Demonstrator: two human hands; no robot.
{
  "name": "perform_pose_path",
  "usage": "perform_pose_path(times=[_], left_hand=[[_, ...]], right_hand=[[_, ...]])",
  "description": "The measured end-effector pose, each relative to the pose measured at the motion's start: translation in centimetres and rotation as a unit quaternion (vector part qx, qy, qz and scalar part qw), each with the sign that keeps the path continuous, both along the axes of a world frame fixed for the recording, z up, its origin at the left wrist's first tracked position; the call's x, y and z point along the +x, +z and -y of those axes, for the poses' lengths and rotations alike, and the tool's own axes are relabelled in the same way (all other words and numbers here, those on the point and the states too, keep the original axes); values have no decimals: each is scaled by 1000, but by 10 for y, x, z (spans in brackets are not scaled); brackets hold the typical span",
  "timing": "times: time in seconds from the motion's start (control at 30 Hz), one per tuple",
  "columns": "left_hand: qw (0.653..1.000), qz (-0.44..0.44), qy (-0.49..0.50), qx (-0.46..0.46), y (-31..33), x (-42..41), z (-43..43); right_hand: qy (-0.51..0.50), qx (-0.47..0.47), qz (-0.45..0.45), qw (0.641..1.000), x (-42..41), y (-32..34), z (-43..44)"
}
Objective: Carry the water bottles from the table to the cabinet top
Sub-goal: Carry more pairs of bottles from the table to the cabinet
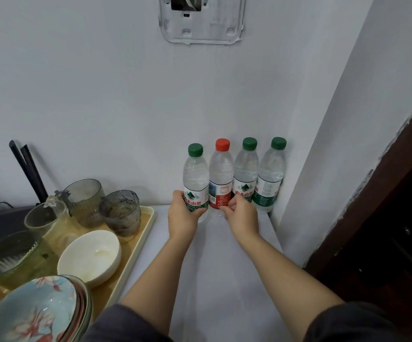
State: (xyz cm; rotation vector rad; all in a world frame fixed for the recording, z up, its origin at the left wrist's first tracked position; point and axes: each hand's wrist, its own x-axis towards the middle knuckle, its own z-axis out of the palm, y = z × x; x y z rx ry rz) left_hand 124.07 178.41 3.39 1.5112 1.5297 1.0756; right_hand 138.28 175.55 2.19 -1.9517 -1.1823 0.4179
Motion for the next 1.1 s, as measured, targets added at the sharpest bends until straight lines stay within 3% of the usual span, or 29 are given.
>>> perform_pose_path(times=[0.27,0.5,0.97,1.1], left_hand=[[1000,-10,16,6,4,11,-23],[999,-16,19,23,2,13,-22],[1000,10,-12,-17,-1,7,-14],[994,-105,-4,-15,-7,1,10]], right_hand=[[14,-14,22,1000,6,-3,-7],[9,-63,126,990,13,11,-3],[52,-92,137,985,16,15,15],[78,-108,208,969,29,14,39]])
